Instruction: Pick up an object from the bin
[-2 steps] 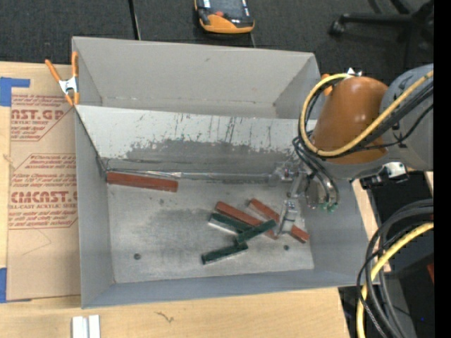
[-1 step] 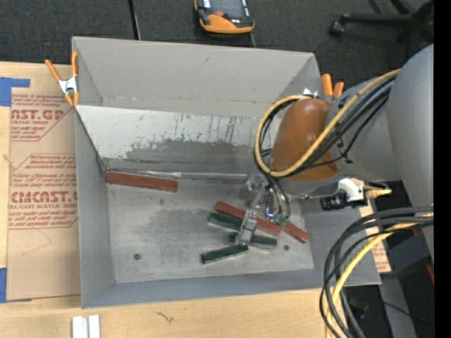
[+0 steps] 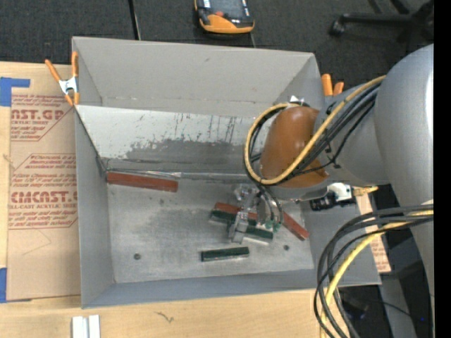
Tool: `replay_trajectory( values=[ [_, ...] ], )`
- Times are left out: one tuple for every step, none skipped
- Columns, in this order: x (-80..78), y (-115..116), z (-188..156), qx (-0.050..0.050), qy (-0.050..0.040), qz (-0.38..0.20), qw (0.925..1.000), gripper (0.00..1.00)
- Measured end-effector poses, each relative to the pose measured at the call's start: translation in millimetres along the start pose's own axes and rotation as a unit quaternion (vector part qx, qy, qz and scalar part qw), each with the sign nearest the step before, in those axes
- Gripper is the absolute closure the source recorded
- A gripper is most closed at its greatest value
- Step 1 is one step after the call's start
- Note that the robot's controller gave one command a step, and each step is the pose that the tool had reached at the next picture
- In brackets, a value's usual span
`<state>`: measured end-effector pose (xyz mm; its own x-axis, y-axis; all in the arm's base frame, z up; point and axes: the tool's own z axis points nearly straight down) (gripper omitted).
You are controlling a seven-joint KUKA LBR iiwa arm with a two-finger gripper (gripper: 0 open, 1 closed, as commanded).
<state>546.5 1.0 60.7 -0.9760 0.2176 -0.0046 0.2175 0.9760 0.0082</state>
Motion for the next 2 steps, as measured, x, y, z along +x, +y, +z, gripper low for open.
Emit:
replay_trajectory(
  values=[
    [-0.5,-1.6,-3.1,-0.001,-0.0013,-0.006,1.0,1.0],
    [-0.2,-2.2,-11.9,0.0,-0.0016,-0.008,1.0,1.0]
  ],
)
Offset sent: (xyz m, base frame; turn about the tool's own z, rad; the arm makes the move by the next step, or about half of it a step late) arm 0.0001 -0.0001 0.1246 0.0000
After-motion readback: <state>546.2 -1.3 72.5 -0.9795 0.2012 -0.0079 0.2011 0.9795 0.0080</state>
